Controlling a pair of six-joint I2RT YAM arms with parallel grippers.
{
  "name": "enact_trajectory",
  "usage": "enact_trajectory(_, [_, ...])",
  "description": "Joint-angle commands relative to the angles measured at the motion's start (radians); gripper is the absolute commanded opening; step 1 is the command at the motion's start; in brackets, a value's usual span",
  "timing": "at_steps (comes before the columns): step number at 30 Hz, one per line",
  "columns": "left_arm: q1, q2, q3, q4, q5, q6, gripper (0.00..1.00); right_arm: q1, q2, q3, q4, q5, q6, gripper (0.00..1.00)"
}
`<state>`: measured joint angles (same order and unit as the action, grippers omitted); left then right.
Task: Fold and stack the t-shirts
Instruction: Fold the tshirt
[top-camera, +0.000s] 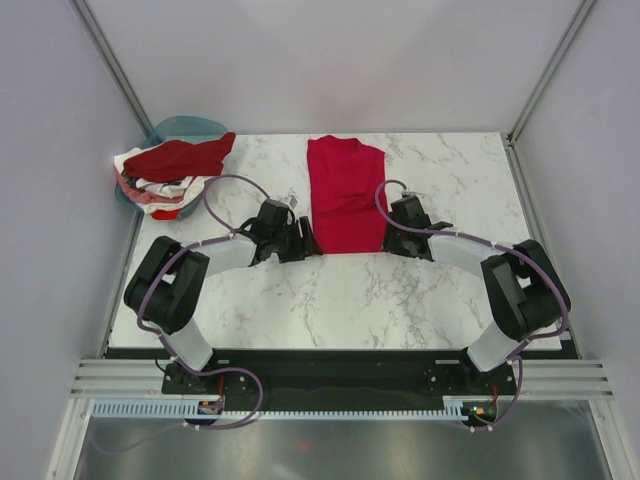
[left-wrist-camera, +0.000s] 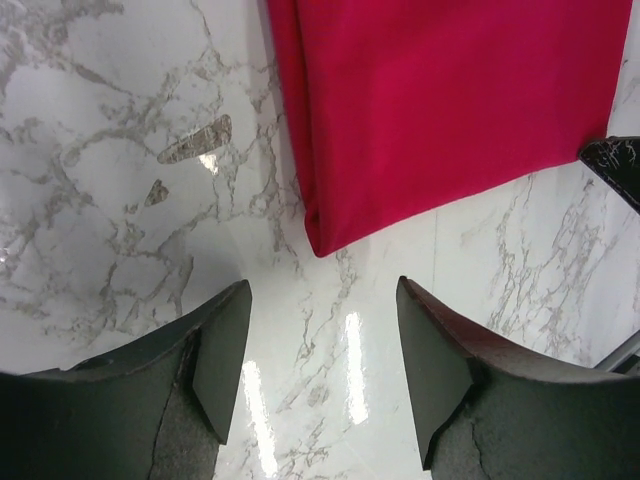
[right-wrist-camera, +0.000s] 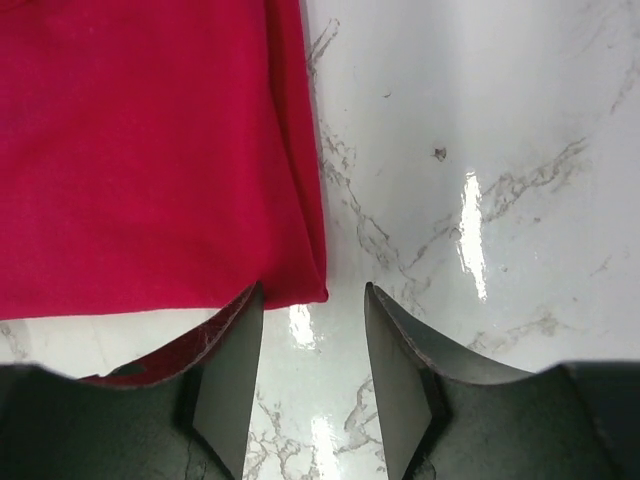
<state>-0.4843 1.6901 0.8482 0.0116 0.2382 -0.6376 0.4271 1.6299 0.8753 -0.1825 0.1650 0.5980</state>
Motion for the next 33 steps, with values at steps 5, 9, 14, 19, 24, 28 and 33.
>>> enact_trajectory(5, [-0.005,0.051,0.034,0.027,-0.013,-0.016,0.64,-0.01,0.056,0.039,0.06,-0.042,-0.003,0.5])
enact_trajectory(9, [-0.004,0.068,0.045,0.018,-0.02,-0.014,0.64,-0.011,0.08,0.047,0.066,-0.055,-0.006,0.47])
enact_trajectory(14, [-0.004,0.098,0.067,0.002,-0.022,-0.008,0.58,-0.013,0.114,0.07,0.064,-0.074,-0.015,0.34])
enact_trajectory(19, [-0.004,0.122,0.072,-0.004,-0.014,-0.011,0.54,-0.014,0.104,0.067,0.066,-0.078,-0.017,0.25])
enact_trajectory(24, [-0.002,0.144,0.094,-0.036,-0.031,-0.013,0.51,-0.013,0.097,0.065,0.075,-0.101,-0.021,0.19])
enact_trajectory(28, [-0.002,0.183,0.135,-0.056,-0.037,-0.007,0.38,-0.013,0.084,0.057,0.081,-0.101,-0.023,0.15])
enact_trajectory(33, [-0.004,0.207,0.16,-0.073,-0.014,-0.004,0.02,-0.013,0.073,0.056,0.081,-0.114,-0.026,0.05])
